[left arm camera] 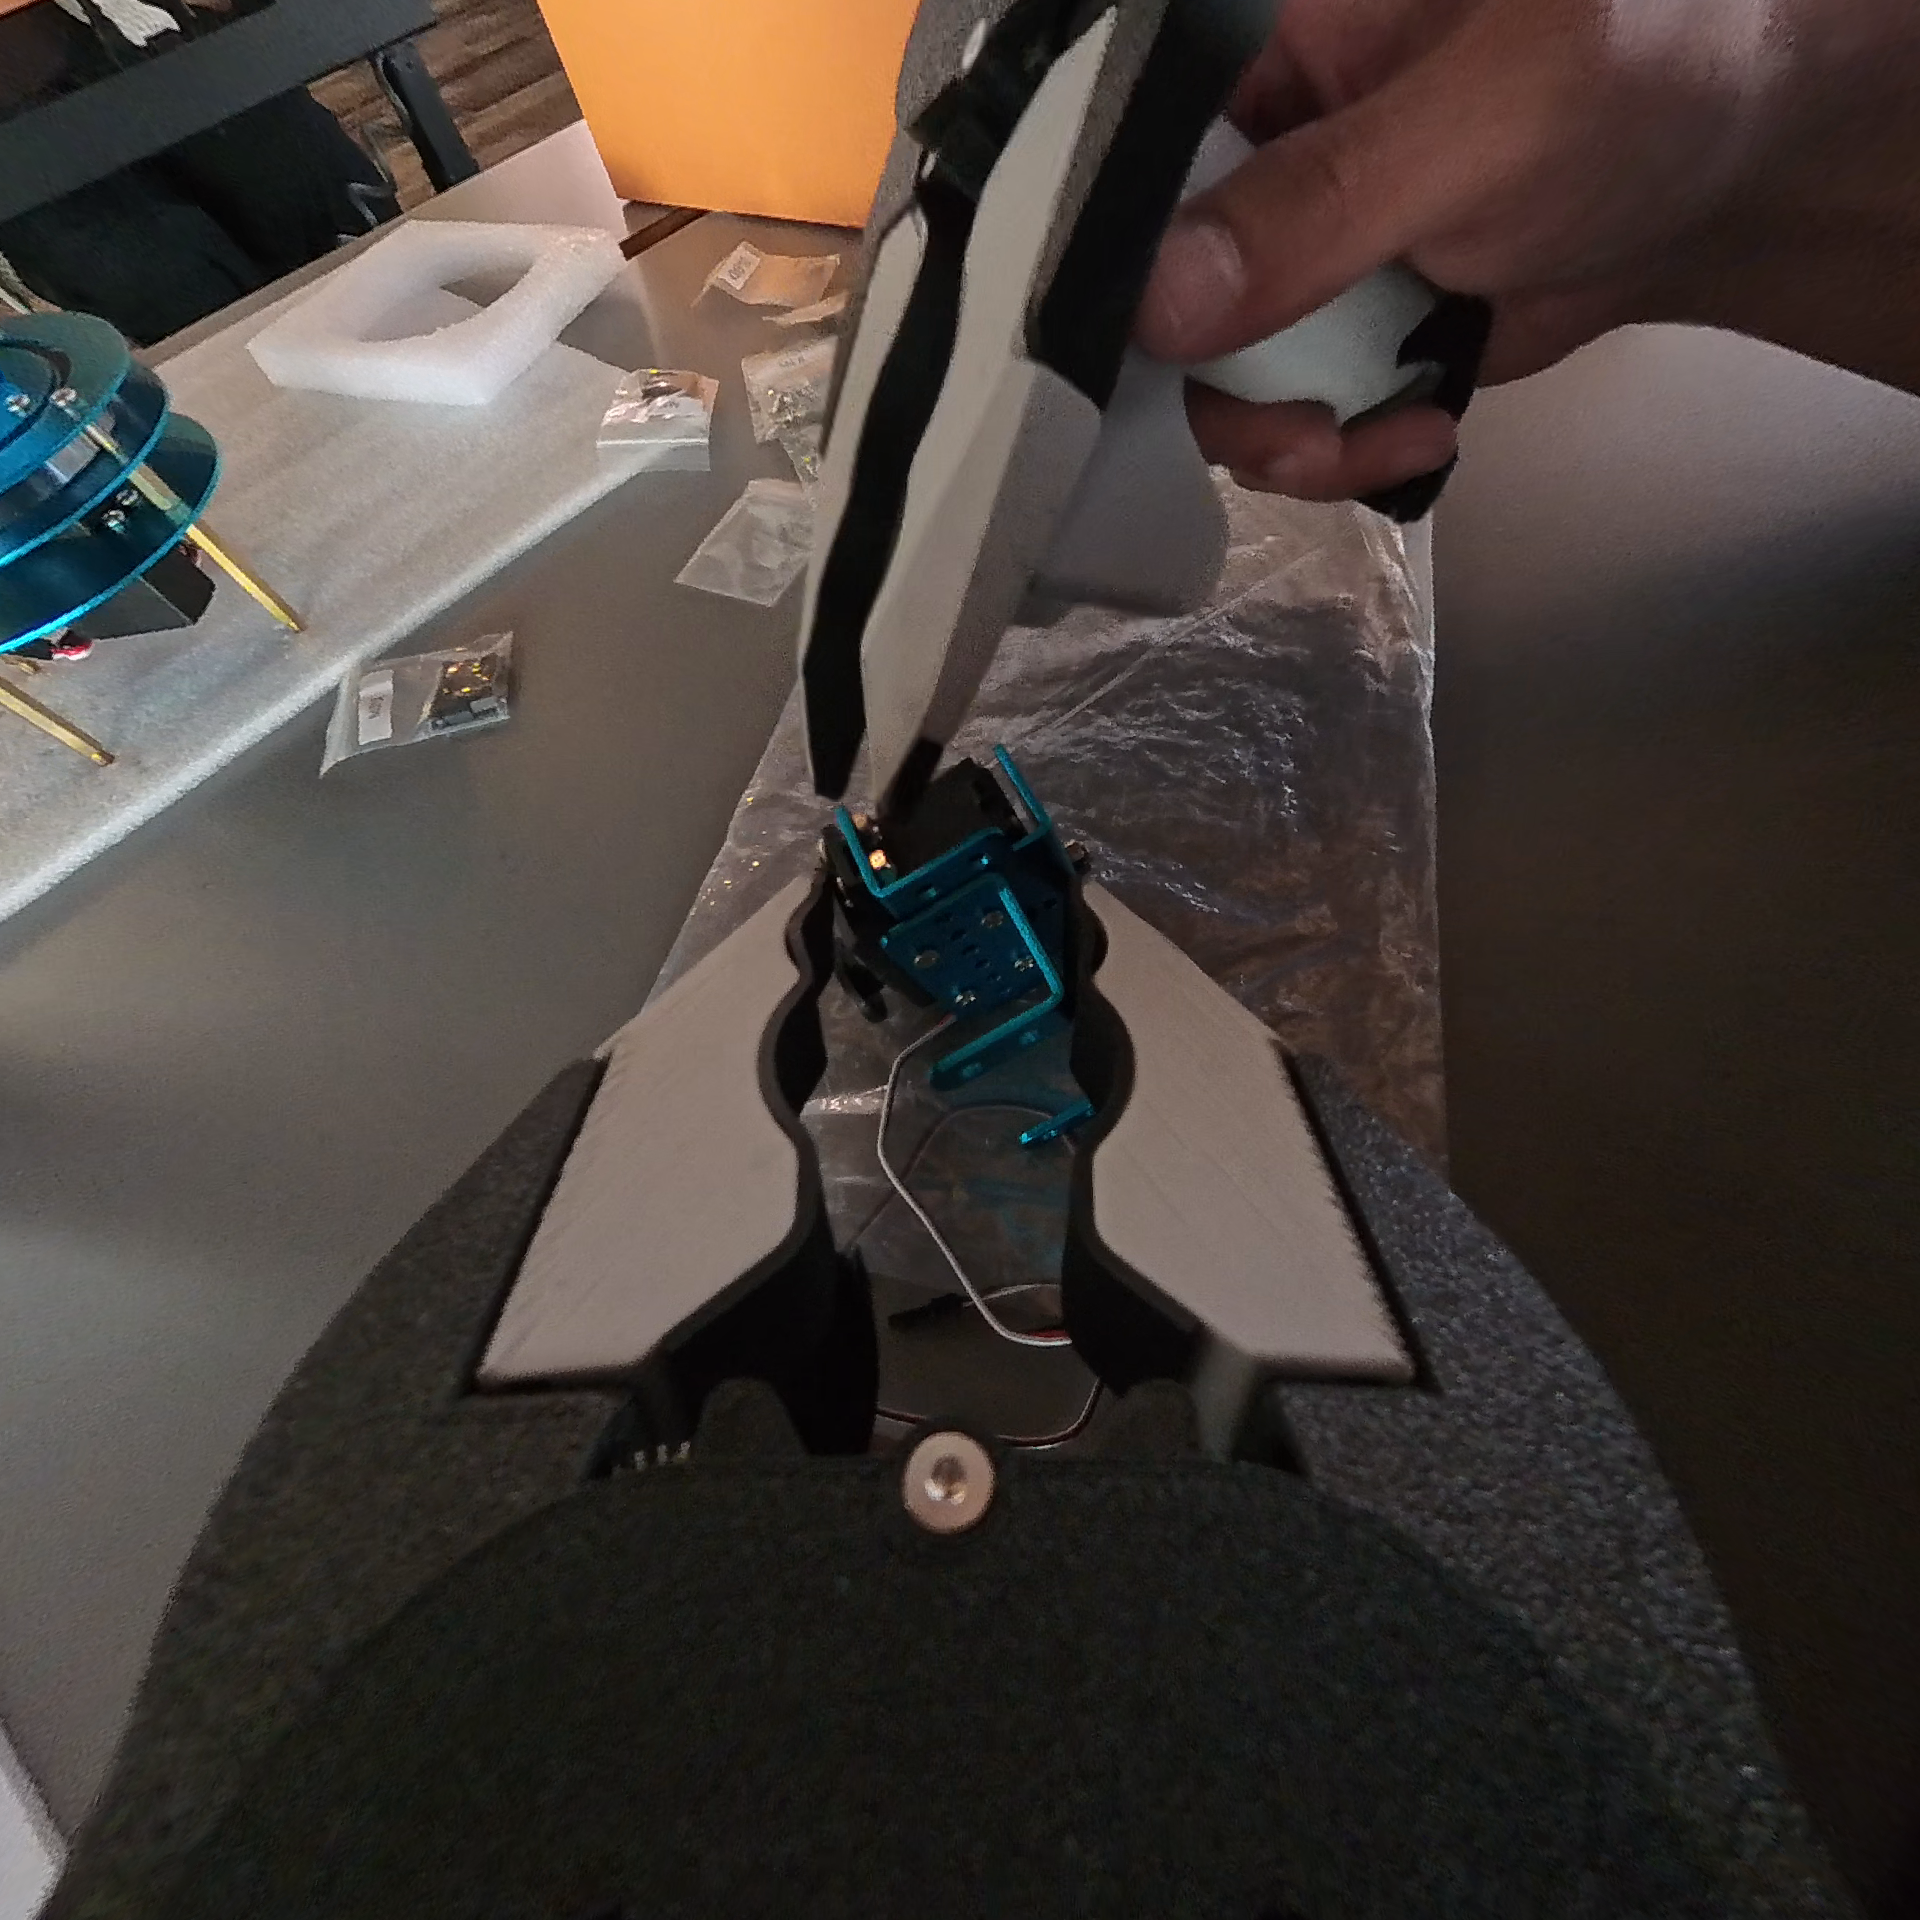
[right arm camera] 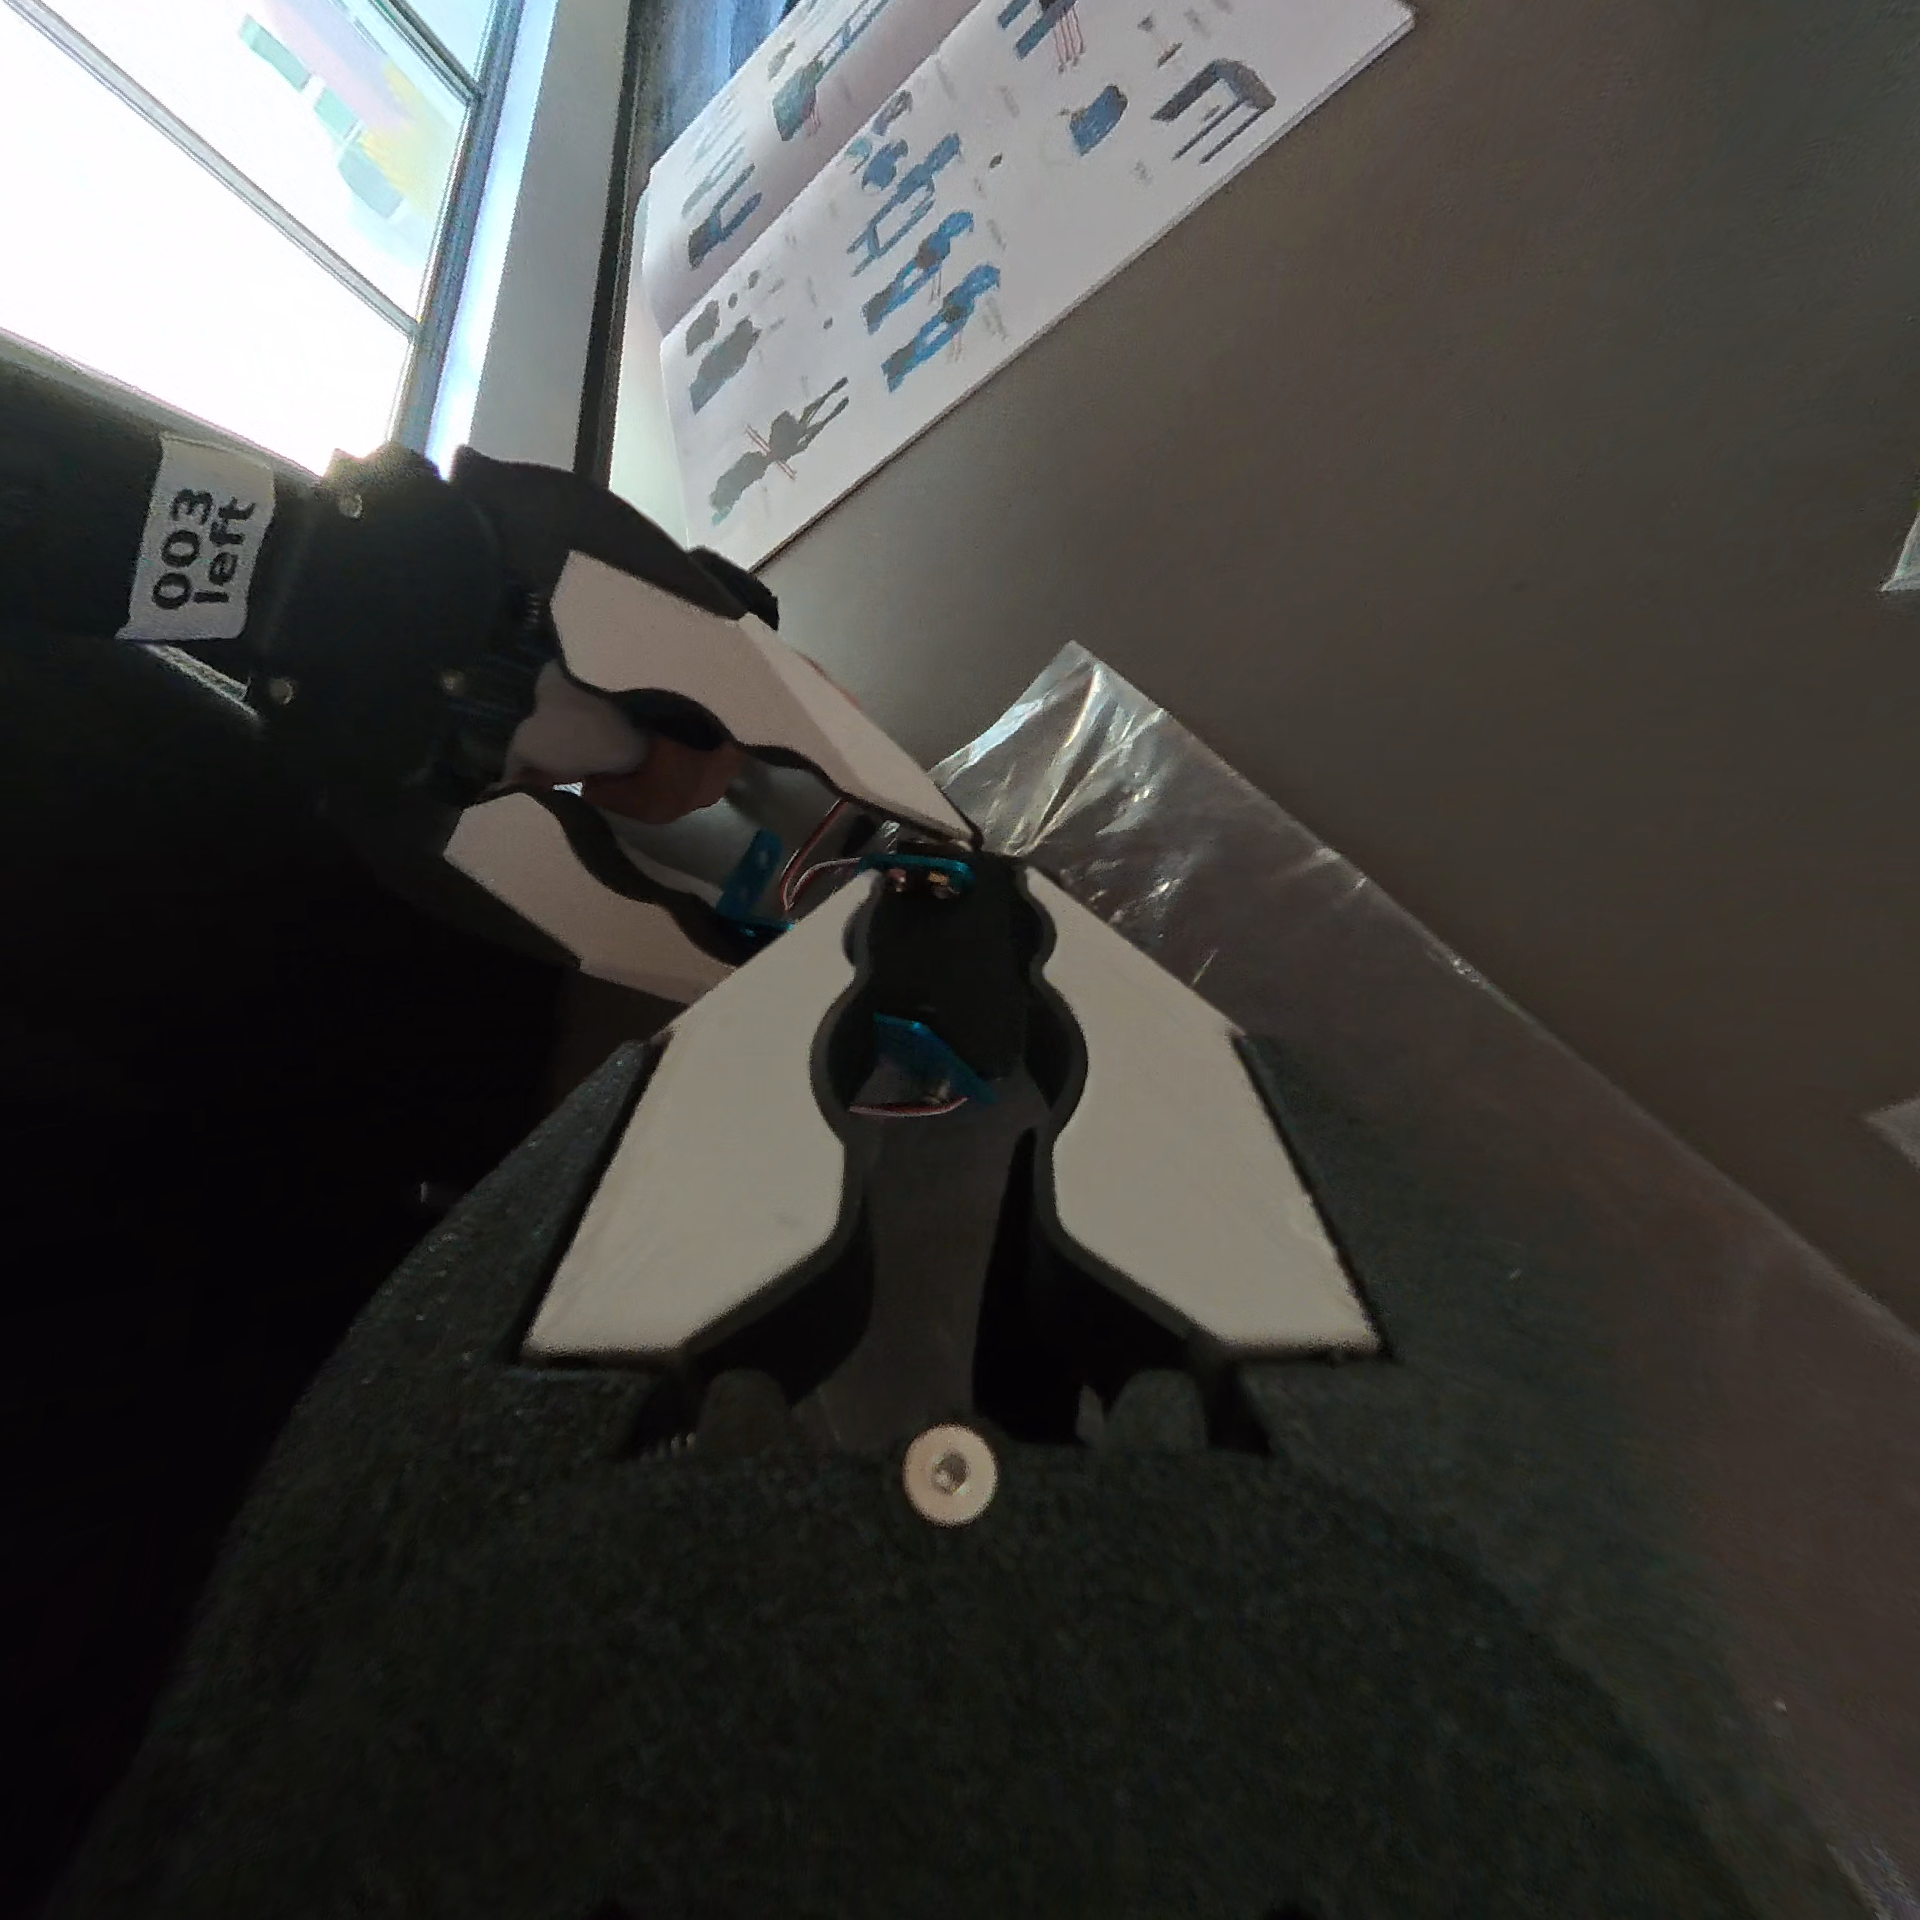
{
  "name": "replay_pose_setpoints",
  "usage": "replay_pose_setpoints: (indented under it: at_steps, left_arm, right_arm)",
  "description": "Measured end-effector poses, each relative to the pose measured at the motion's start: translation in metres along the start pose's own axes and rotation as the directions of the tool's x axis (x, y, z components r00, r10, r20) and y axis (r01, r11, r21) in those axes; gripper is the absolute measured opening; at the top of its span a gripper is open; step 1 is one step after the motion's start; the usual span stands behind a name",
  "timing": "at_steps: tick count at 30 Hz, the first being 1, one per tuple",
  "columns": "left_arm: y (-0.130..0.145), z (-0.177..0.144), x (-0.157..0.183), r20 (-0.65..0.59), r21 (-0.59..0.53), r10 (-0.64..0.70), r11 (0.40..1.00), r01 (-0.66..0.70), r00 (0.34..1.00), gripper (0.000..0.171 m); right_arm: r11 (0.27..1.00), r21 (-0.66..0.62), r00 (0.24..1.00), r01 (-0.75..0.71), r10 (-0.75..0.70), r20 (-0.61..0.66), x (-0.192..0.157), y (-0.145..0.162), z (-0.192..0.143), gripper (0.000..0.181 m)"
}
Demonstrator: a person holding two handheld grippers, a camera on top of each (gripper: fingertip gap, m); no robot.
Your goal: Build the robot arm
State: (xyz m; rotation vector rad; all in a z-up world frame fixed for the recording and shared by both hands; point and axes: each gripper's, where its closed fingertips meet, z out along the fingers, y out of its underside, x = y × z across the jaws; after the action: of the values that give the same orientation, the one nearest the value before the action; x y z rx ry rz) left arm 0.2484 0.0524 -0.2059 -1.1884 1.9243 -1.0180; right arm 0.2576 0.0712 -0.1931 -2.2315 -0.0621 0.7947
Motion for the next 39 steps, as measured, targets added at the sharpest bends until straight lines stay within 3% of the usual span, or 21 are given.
replay_pose_setpoints:
  at_steps: [6,13,24,27,30,33,35,39]
  left_arm:
    - [-0.001,0.001,0.002,0.020,-0.004,0.036,0.999,-0.036,0.999,0.044]
    - [-0.001,0.001,0.003,0.026,-0.004,0.049,0.999,-0.049,0.998,0.044]
    - [0.000,-0.001,0.004,0.018,0.003,0.055,0.998,-0.055,0.998,0.044]
    - [-0.001,-0.001,0.005,0.016,0.004,0.074,0.997,-0.074,0.997,0.044]
    - [0.000,0.000,0.006,0.010,0.001,0.081,0.997,-0.081,0.997,0.046]
    - [0.001,0.002,0.006,0.005,-0.011,0.073,0.997,-0.073,0.997,0.059]
    - [0.001,0.004,0.008,-0.006,-0.013,0.084,0.996,-0.084,0.996,0.059]
    - [-0.001,0.007,0.012,-0.008,-0.005,0.133,0.991,-0.133,0.991,0.056]
  right_arm:
    - [0.998,0.045,0.998,-0.051,0.050,0.034,-0.002,0.003,0.001,0.006]
    - [0.995,0.057,0.996,-0.078,0.075,0.055,-0.002,0.003,0.003,0.008]
    - [0.946,0.081,0.904,-0.315,0.273,0.329,-0.002,0.001,-0.003,0.009]
    - [0.946,0.170,0.937,-0.277,0.227,0.265,0.004,-0.010,-0.016,0.024]
    - [0.959,0.240,0.987,-0.152,0.133,0.094,0.003,-0.009,-0.022,0.022]
    - [0.973,0.217,0.995,-0.082,0.093,-0.039,0.000,0.001,-0.013,0.020]
    - [0.976,0.203,0.995,-0.073,0.085,-0.052,-0.005,0.006,-0.006,0.011]
    - [0.974,0.210,0.995,-0.089,0.096,-0.023,-0.011,0.006,-0.001,0.010]
